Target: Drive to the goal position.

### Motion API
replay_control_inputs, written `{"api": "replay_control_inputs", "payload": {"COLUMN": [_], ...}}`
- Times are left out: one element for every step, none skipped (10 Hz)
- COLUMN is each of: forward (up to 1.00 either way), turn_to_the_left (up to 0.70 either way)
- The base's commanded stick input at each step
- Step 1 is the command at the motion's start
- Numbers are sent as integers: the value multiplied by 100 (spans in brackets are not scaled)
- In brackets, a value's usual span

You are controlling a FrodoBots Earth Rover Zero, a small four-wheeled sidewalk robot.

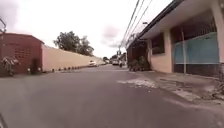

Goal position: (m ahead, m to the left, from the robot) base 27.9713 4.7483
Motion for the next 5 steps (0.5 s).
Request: {"api": "replay_control_inputs", "payload": {"forward": [70, 70, 70, 70, 70], "turn_to_the_left": [0, 0, 0, 0, 0]}}
